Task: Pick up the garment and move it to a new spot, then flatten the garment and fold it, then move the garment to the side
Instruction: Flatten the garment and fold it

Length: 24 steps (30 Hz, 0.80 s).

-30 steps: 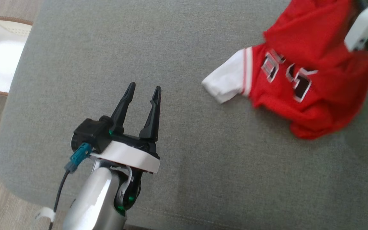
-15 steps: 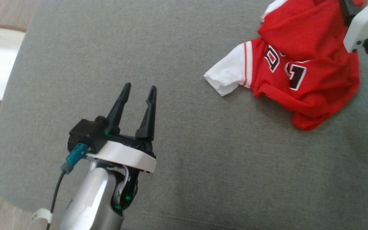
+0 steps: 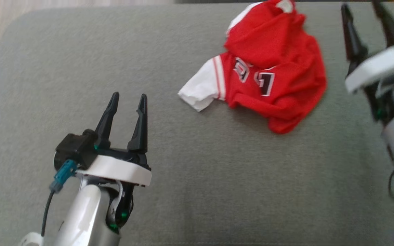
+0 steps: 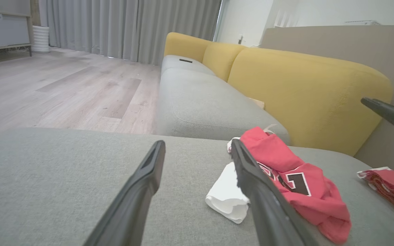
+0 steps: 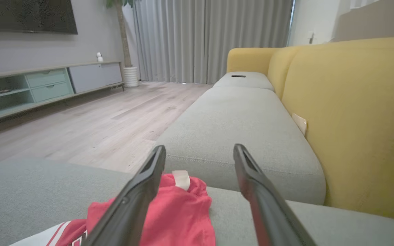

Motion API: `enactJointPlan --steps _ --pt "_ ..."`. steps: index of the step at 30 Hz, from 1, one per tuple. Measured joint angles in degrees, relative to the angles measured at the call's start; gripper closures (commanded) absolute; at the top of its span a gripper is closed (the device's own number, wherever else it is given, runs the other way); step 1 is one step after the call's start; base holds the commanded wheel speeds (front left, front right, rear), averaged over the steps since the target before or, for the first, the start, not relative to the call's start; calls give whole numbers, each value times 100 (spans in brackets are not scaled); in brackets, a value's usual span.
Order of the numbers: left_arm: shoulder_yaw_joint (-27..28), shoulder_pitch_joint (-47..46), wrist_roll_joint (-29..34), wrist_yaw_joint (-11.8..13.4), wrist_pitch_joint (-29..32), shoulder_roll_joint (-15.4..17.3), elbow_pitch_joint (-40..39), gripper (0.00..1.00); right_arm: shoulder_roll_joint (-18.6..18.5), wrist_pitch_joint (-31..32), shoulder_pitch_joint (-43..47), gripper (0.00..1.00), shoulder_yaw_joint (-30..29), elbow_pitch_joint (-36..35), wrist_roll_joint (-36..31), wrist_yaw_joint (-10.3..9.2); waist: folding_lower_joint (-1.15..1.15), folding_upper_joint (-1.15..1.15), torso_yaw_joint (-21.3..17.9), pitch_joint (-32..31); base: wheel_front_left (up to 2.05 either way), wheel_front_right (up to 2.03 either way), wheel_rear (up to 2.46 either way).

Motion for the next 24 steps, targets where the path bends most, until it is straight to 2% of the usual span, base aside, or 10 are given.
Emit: enactJointPlan --steps 5,10,14,24 --pt "67 59 35 -2 0 0 -56 0 353 -88 1201 0 -736 -848 -423 0 0 0 -320 -182 0 0 0" --pt "197 228 55 -1 1 2 -67 0 1091 -89 2598 0 -1479 -1716 -871 0 0 0 -582 -304 0 0 0" --pt "237 254 64 -14 0 1 -59 0 1552 -88 3458 0 -1657 -2165 -1277 0 0 0 -755 -338 0 0 0" --pt "382 231 154 -107 1 1 8 0 1795 -51 3660 0 -1820 -2739 -1578 0 0 0 -974 -269 0 0 0"
